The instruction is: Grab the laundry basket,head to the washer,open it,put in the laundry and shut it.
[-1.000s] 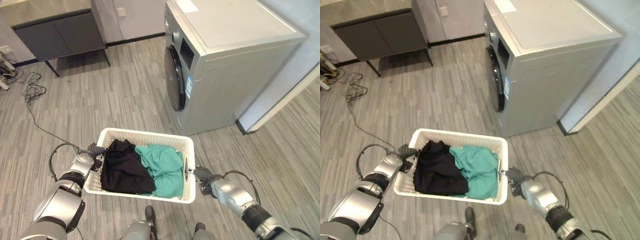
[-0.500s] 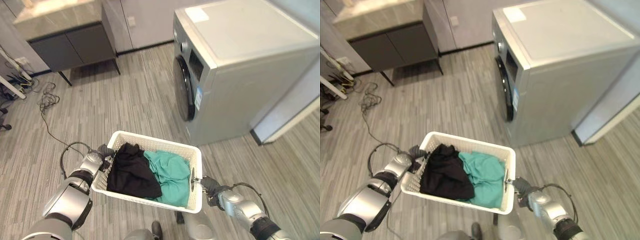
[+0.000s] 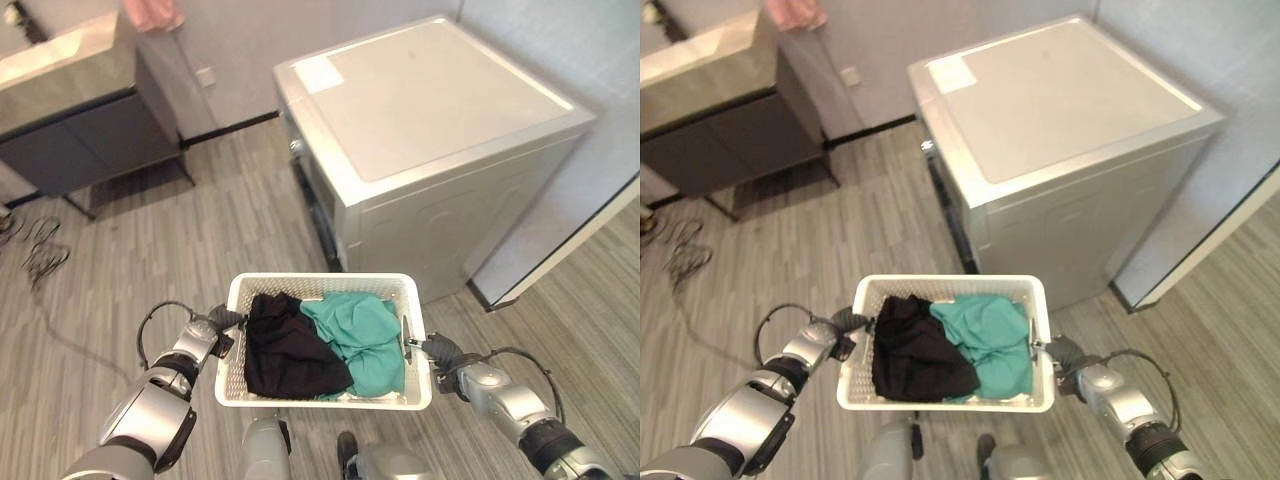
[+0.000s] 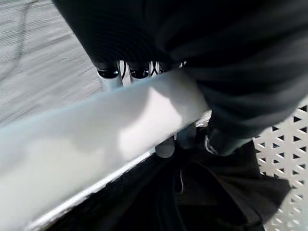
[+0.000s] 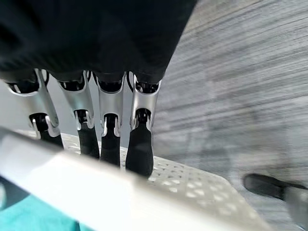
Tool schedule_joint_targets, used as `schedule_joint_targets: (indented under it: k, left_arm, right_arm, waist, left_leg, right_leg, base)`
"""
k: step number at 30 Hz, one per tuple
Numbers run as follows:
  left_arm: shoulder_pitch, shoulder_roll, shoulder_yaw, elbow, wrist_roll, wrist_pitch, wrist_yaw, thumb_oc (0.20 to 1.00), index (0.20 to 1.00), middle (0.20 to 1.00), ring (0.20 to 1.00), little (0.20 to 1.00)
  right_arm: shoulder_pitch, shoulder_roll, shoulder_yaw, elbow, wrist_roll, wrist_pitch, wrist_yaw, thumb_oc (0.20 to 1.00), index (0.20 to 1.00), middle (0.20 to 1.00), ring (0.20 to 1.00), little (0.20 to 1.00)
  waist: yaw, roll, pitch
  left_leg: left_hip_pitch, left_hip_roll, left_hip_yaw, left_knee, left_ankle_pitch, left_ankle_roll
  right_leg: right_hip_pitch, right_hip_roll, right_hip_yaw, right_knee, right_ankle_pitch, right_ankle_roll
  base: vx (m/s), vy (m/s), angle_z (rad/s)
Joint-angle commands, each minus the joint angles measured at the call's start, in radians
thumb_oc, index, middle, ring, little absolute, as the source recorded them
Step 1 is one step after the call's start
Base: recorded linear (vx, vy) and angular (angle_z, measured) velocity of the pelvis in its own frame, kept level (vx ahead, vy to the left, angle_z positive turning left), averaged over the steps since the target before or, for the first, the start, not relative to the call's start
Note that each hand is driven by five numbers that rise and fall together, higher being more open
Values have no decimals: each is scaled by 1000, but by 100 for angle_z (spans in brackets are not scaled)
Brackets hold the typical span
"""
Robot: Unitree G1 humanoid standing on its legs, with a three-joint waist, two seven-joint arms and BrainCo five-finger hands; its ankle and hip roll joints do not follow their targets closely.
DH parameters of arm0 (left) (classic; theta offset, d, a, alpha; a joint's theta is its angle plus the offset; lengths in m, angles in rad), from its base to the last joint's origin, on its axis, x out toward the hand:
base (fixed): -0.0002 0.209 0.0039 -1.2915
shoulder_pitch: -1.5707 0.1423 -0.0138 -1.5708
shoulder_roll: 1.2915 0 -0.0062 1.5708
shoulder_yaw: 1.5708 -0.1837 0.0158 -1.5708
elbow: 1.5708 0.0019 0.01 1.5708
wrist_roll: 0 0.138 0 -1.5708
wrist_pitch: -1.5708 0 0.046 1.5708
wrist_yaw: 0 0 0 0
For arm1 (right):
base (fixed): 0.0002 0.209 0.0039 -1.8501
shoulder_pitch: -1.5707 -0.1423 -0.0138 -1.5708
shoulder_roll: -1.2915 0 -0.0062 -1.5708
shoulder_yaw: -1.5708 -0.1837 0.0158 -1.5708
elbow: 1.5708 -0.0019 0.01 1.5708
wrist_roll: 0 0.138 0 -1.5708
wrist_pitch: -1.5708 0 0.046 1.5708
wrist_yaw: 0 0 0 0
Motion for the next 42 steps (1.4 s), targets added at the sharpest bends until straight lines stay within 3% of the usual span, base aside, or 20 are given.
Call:
schedule_joint_targets:
  k: [1, 2, 5, 9, 11, 16, 19, 20, 21, 22, 23, 24, 25, 27, 29, 32, 36, 40, 41, 42]
  left_arm:
    - [-41, 17, -19, -28, -20, -37, 13, 200, 200, 200, 200, 200]
    - [-41, 17, -19, -29, -20, -37, 13, 200, 200, 200, 200, 200]
    - [-36, 19, -21, -72, -13, -42, 19, 200, 200, 200, 200, 200]
    - [-33, 27, -12, -79, -21, -48, 26, 200, 200, 200, 200, 200]
    - [-39, 45, -9, -93, -29, -56, 41, 200, 200, 200, 200, 200]
    - [-59, 68, -18, -113, -32, -56, 50, 200, 200, 200, 200, 200]
    - [-44, 94, -22, -125, -7, -58, 56, 200, 200, 200, 200, 200]
    - [-38, 102, -20, -122, -6, -57, 57, 200, 200, 200, 200, 200]
    - [-35, 114, -18, -118, -2, -61, 59, 200, 200, 200, 200, 200]
    - [-43, 123, -28, -113, -5, -60, 56, 200, 200, 200, 200, 200]
    - [-47, 134, -39, -119, -4, -65, 41, 200, 200, 200, 200, 200]
    - [-50, 134, -38, -123, -7, -61, 37, 200, 200, 200, 200, 200]
    - [-33, 148, 3, -110, -16, -58, 45, 200, 200, 200, 200, 200]
    - [-22, 152, 16, -114, -16, -58, 47, 200, 200, 200, 200, 200]
    - [8, 164, 33, -126, -26, -60, 39, 200, 200, 200, 200, 200]
    - [74, 176, 71, -154, -65, -56, 17, 200, 200, 200, 200, 200]
    - [99, 184, 78, -174, -61, -53, 19, 200, 200, 200, 200, 200]
    - [126, 178, 77, -174, -63, -51, 14, 200, 200, 200, 200, 200]
    - [135, 164, 76, -167, -65, -55, 18, 200, 200, 200, 200, 200]
    - [138, 167, 76, -157, -69, -61, 23, 200, 200, 200, 200, 200]
  right_arm:
    - [-28, 109, -43, -209, 88, -137, 120, 200, 200, 200, 200, 200]
    - [-27, 109, -43, -209, 88, -137, 120, 200, 200, 200, 200, 200]
    - [-44, 132, -41, -229, 22, -124, 117, 200, 200, 200, 200, 200]
    - [-75, 155, -32, -241, -9, -134, 108, 200, 200, 200, 200, 200]
    - [-119, 198, -18, -245, -15, -151, 84, 200, 200, 200, 200, 200]
    - [-159, 240, 24, -263, -13, -145, 96, 200, 200, 200, 200, 200]
    - [-184, 269, 74, -267, -9, -137, 114, 200, 200, 200, 200, 200]
    - [-192, 276, 83, -262, -1, -137, 115, 200, 200, 200, 200, 200]
    - [-199, 277, 92, -258, 5, -144, 118, 200, 200, 200, 200, 200]
    - [-194, 272, 89, -264, 17, -145, 118, 200, 200, 200, 200, 200]
    - [-184, 261, 90, -267, 36, -157, 117, 200, 200, 200, 200, 200]
    - [-190, 263, 95, -264, 42, -159, 109, 200, 200, 200, 200, 200]
    - [-215, 274, 127, -238, 42, -169, 103, 200, 200, 200, 200, 200]
    - [-215, 268, 132, -237, 44, -165, 106, 200, 200, 200, 200, 200]
    - [-214, 273, 137, -224, 54, -160, 110, 200, 200, 200, 200, 200]
    - [-228, 275, 150, -216, 55, -151, 117, 200, 200, 200, 200, 200]
    - [-254, 268, 161, -218, 47, -141, 129, 200, 200, 200, 200, 200]
    - [-258, 270, 174, -213, 55, -129, 138, 200, 200, 200, 200, 200]
    - [-269, 271, 175, -206, 52, -131, 132, 200, 200, 200, 200, 200]
    - [-278, 274, 181, -202, 53, -136, 130, 200, 200, 200, 200, 200]
  waist:
    - [-13, 36, -103]
    - [-12, 34, -103]
    - [-2, 22, -130]
    - [8, 22, -134]
    - [23, 26, -131]
    - [48, 23, -129]
    - [79, 17, -124]
    - [89, 20, -123]
    - [89, 18, -116]
    - [74, 17, -115]
    - [58, 6, -104]
    - [60, 1, -95]
    - [75, 1, -70]
    - [69, 7, -68]
    - [69, 10, -63]
    - [81, 18, -54]
    - [96, 21, -26]
    - [87, 22, -40]
    - [90, 33, -53]
    - [96, 41, -54]
  left_leg:
    - [-15, 4, 6, 116, 35, -19]
    - [-15, 2, 7, 118, 33, -19]
    - [-39, -63, 88, 227, -73, 25]
    - [-38, -67, 139, 229, -98, 42]
    - [-37, -67, 186, 225, -120, 57]
    - [-29, -72, 218, 207, -137, 68]
    - [1, -79, 238, 177, -148, 75]
    - [6, -72, 245, 164, -142, 73]
    - [6, -74, 243, 169, -151, 76]
    - [-1, -82, 228, 169, -150, 78]
    - [7, -109, 204, 164, -153, 85]
    - [-2, -117, 199, 172, -148, 84]
    - [50, -108, 239, 163, -159, 62]
    - [50, -90, 230, 191, -163, 56]
    - [54, -86, 214, 210, -153, 50]
    - [38, -85, 195, 308, -155, 27]
    - [-17, -115, 81, 458, -85, -33]
    - [2, -60, 97, 360, -95, -13]
    - [2, -15, 80, 221, -69, -9]
    - [5, -8, 38, 146, -32, -17]
  right_leg:
    - [47, -170, -2, 43, -127, 161]
    - [48, -172, -2, 44, -129, 162]
    - [19, -274, 15, 30, -88, 217]
    - [-10, -308, 30, 20, -49, 240]
    - [-55, -338, 27, 20, 1, 264]
    - [-87, -366, -22, 19, 42, 286]
    - [-107, -382, -106, 48, 80, 302]
    - [-128, -370, -129, 67, 86, 301]
    - [-136, -326, -122, 98, 61, 296]
    - [-158, -231, -42, 96, -7, 272]
    - [-207, -133, 19, 75, -29, 228]
    - [-204, -135, -22, 51, -21, 205]
    - [-233, -182, -265, -54, 42, 178]
    - [-193, -182, -256, -66, 18, 181]
    - [-187, -156, -196, -57, 20, 164]
    - [-151, -153, -207, -81, 25, 146]
    - [-108, -152, -196, -103, 34, 127]
    - [-100, -161, -206, -119, 34, 138]
    - [-105, -169, -216, -129, 38, 151]
    - [-106, -170, -212, -130, 36, 157]
  base:
    - [331, 230, -90]
    - [356, 258, -65]
    - [332, 326, -27]
    - [147, 221, -35]
    - [103, 212, -65]
    - [45, 104, -37]
    - [22, 57, -8]
    - [-15, 30, -26]
    - [-43, 24, -67]
    - [-16, 31, -43]
    - [-27, 7, -12]
    - [-13, -29, 49]
    - [-27, -39, 62]
    - [8, -98, -38]
    - [19, -148, -39]
    - [3, -113, 64]
    - [-14, -57, 6]
    - [23, 58, 6]
    - [36, 162, 46]
    - [76, 272, 35]
